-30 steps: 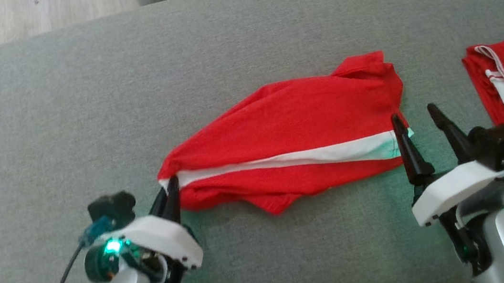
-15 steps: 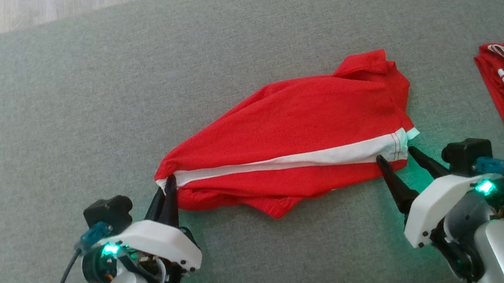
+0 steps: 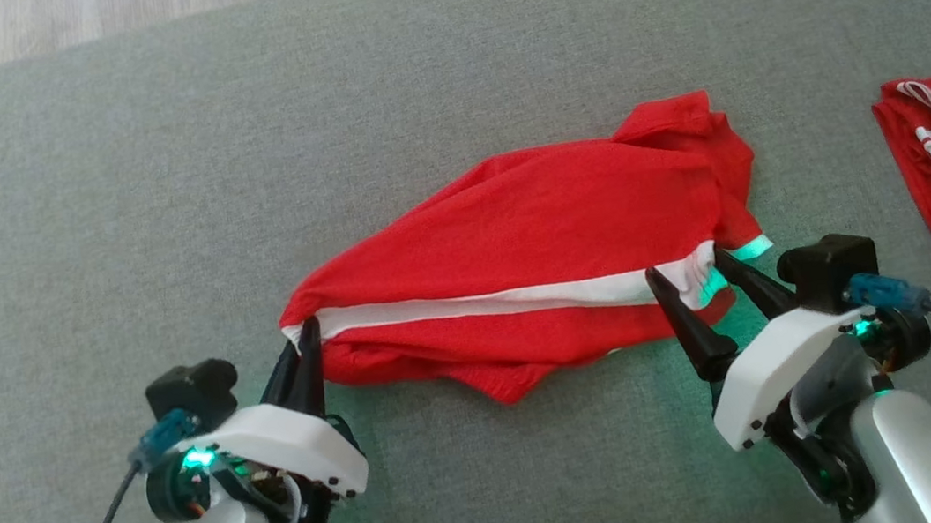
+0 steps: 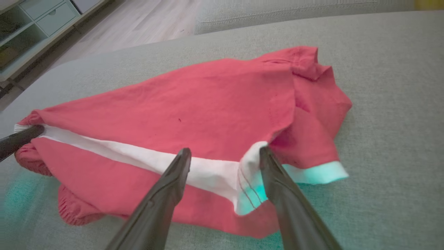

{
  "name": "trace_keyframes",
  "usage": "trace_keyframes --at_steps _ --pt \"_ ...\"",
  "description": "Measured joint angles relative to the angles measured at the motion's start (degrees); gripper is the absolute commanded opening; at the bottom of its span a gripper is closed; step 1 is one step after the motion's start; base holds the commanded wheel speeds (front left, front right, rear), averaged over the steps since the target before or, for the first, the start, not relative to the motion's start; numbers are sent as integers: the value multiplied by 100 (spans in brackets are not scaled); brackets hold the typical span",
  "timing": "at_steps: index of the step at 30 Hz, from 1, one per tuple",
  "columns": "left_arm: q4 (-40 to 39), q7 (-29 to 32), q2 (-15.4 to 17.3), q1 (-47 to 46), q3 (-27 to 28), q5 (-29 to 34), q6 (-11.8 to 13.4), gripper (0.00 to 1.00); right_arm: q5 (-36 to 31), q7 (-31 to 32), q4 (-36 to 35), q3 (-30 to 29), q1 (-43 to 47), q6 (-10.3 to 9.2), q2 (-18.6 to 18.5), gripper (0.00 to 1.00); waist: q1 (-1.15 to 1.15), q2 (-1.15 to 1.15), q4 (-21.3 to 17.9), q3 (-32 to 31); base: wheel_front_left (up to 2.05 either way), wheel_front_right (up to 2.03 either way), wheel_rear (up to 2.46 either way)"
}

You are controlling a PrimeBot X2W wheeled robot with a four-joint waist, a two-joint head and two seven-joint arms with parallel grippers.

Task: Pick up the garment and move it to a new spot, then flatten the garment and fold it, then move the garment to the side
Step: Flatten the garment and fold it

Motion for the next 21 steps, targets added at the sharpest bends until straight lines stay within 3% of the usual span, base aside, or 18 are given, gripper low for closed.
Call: trace_keyframes --at_steps 4,9,10,11,12,17,21 --pt "-65 -18 21 3 48 -62 10 0 3 271 -133 -2 63 0 -68 100 0 0 -11 -24 0 0 0" --pt "-88 -18 25 4 53 -121 9 0 -118 404 226 0 -32 0 -70 100 0 0 30 -11 0 0 0" --pt "-96 -18 25 4 52 -133 8 0 -123 430 275 3 -66 0 -68 80 0 0 44 -11 0 0 0" --pt "-97 -18 26 5 51 -143 7 0 -131 431 298 9 -109 0 -63 10 0 0 59 -13 0 0 0" --pt "-98 -18 26 5 51 -143 5 0 -140 428 292 22 -147 0 -64 0 0 0 77 -19 0 0 0" --pt "-214 -155 26 91 109 -211 -9 0 -73 257 -16 -63 -160 0 -32 0 0 0 116 -116 0 0 0" --pt "-526 -327 -49 188 291 -610 -255 0 91 144 -512 -166 -133 0 -20 0 0 0 84 -203 0 0 0"
